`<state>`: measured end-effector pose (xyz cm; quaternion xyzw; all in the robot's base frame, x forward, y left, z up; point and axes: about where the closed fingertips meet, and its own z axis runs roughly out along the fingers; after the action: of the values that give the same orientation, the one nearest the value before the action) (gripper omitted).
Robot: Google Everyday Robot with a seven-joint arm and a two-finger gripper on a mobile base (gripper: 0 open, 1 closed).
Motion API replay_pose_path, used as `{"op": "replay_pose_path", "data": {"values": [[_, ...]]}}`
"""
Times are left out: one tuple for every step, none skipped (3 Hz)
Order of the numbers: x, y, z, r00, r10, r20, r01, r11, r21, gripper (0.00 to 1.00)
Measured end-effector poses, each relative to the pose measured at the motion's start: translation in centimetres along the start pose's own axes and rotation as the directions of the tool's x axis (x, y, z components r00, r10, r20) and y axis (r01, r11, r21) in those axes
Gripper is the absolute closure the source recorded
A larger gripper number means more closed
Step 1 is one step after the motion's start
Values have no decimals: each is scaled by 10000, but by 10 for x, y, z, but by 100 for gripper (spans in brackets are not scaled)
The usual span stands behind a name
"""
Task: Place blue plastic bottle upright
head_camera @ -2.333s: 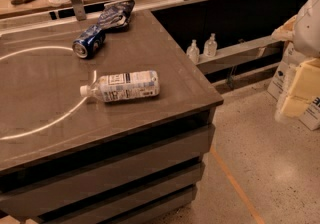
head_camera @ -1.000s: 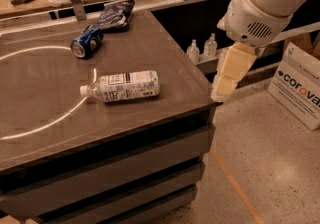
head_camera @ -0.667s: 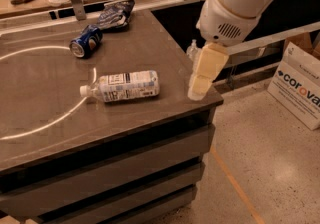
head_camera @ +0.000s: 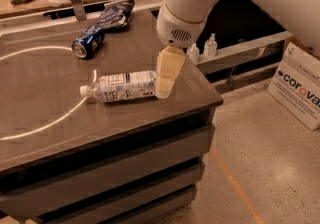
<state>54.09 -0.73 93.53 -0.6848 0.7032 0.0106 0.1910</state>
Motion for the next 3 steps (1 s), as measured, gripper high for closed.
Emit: {"op": "replay_pose_path", "data": {"values": [[-30,-11,30,9965,-819,-193,810,9958,-434,0],[-46,-14,52,9897,-1368,-414,1332,9879,-797,0],[-60,-6,78,9853,-1623,-531,1542,9793,-1311,0]]}}
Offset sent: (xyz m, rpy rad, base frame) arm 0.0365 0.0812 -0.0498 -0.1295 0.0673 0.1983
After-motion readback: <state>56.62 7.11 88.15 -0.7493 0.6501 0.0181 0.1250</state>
